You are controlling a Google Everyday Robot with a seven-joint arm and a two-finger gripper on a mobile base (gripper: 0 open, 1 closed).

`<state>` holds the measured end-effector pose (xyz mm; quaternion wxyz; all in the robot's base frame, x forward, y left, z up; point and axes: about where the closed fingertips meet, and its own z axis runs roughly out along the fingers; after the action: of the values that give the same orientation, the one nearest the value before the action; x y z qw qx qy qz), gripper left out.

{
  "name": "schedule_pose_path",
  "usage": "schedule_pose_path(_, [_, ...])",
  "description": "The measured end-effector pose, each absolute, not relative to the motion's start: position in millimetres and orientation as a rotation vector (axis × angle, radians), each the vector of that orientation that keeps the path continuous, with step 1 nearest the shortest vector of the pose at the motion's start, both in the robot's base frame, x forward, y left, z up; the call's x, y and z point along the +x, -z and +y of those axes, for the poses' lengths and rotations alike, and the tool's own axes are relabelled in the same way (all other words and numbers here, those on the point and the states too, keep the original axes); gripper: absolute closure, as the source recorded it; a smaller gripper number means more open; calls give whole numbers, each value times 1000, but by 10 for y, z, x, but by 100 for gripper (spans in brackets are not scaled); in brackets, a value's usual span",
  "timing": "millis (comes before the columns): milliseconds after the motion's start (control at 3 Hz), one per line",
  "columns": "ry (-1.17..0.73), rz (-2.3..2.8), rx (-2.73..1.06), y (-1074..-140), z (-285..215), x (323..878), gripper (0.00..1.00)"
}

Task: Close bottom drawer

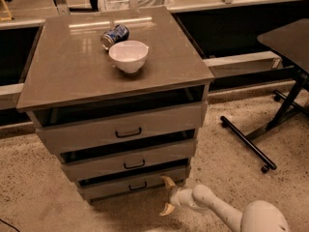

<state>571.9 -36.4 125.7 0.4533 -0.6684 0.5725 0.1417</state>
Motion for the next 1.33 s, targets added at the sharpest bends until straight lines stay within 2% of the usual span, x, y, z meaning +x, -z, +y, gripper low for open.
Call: schedule_pose_path(1333, [-335, 1300, -1565, -1518, -396, 5599, 0])
